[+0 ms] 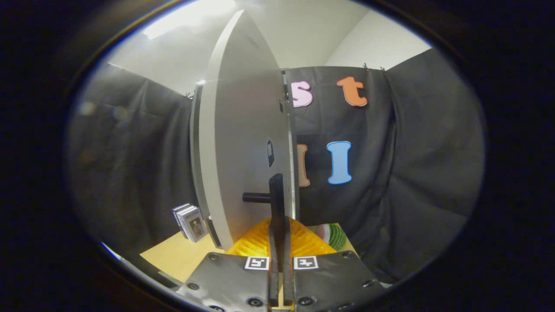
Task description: Open the shoe cabinet door, grab the shoes and put them into the shoe cabinet, then close the shoe cabinet door.
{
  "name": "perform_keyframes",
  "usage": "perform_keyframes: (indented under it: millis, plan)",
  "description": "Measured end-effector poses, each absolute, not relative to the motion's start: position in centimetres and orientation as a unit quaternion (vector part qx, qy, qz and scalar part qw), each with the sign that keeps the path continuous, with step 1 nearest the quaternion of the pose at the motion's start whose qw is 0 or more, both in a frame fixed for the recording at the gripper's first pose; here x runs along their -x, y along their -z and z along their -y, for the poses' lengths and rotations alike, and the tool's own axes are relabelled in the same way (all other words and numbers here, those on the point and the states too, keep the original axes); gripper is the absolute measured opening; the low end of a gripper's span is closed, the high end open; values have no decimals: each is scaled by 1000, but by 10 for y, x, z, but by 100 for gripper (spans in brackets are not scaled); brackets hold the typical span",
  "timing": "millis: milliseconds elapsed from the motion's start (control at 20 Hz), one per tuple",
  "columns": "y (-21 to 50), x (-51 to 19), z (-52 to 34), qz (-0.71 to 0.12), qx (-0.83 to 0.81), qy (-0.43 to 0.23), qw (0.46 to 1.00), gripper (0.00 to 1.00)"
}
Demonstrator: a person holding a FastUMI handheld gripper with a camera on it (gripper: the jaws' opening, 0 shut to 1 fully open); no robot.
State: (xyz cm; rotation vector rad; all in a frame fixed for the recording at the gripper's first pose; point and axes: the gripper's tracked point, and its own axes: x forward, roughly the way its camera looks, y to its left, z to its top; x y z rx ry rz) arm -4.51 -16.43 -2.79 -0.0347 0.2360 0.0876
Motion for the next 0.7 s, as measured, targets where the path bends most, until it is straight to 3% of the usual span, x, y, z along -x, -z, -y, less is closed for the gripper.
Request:
perform_keyframes:
  millis: [300,700]
  plan:
    - [27,39,205,-121,-2,-22,992,2]
    - [30,43,210,-138,2,-49,989,4]
